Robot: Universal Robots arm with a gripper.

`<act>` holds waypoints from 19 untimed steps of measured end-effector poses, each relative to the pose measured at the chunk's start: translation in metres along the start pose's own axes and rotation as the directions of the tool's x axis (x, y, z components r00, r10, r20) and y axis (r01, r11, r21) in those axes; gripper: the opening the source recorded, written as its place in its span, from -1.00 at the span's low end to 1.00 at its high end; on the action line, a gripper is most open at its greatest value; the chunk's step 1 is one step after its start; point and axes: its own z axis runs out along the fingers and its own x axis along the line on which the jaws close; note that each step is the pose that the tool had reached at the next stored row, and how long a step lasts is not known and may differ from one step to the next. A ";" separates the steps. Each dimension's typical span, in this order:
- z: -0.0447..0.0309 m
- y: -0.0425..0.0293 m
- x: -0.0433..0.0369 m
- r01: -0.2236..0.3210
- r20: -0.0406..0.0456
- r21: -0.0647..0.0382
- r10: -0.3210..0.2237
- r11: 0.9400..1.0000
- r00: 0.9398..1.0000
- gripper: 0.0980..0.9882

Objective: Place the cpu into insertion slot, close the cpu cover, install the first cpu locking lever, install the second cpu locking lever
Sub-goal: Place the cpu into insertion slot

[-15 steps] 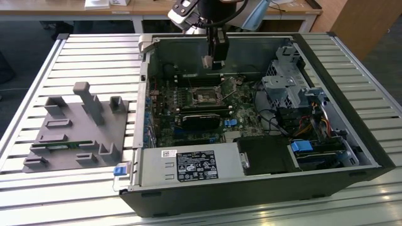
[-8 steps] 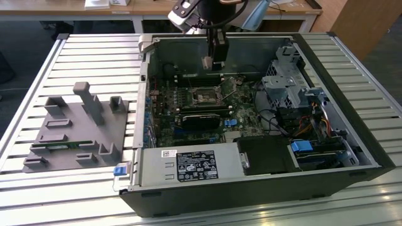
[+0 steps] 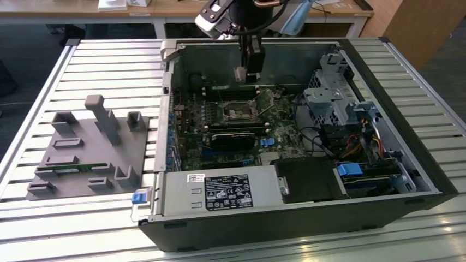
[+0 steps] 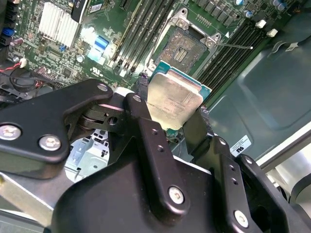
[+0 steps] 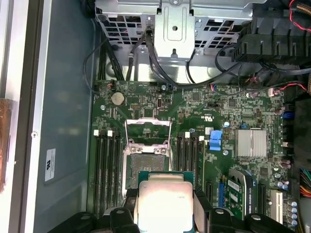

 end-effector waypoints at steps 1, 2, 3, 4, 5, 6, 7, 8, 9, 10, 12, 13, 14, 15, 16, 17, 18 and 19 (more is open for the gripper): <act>0.0003 0.0000 0.0000 0.000 0.000 0.000 0.000 1.000 1.000 -0.02; 0.0007 -0.0001 0.0000 0.000 0.000 0.000 0.000 1.000 1.000 -0.02; 0.0011 -0.0001 0.0000 0.000 0.000 0.000 0.000 1.000 1.000 -0.02; 0.0020 -0.0002 0.0000 0.000 0.000 0.000 0.000 1.000 1.000 -0.02; 0.0026 -0.0002 -0.0001 0.000 0.000 0.000 0.000 1.000 1.000 -0.02; 0.0035 -0.0003 0.0000 0.000 0.000 0.000 0.000 1.000 1.000 -0.02; 0.0047 -0.0004 0.0000 0.001 0.000 0.000 -0.001 1.000 1.000 -0.02; 0.0059 -0.0004 0.0000 0.001 0.000 0.000 -0.001 1.000 1.000 -0.02; 0.0071 -0.0005 0.0000 0.001 0.000 0.000 -0.001 1.000 1.000 -0.02; 0.0084 -0.0006 0.0000 0.001 0.000 0.000 -0.001 1.000 1.000 -0.02; 0.0106 -0.0008 0.0002 0.002 0.000 0.000 -0.002 1.000 1.000 -0.02; 0.0116 -0.0008 0.0004 0.002 0.000 0.000 -0.002 1.000 1.000 -0.02; 0.0125 -0.0009 0.0004 0.003 0.000 0.000 -0.003 1.000 1.000 -0.02; 0.0131 -0.0009 0.0005 0.003 0.000 0.000 -0.003 1.000 1.000 -0.02; 0.0137 -0.0010 0.0005 0.003 0.000 0.001 -0.003 1.000 1.000 -0.02; 0.0143 -0.0011 0.0005 0.003 0.000 0.001 -0.003 1.000 1.000 -0.02; 0.0148 -0.0012 0.0005 0.003 0.000 0.002 -0.003 1.000 1.000 -0.02; 0.0155 -0.0012 0.0005 0.003 0.000 0.002 -0.003 1.000 1.000 -0.02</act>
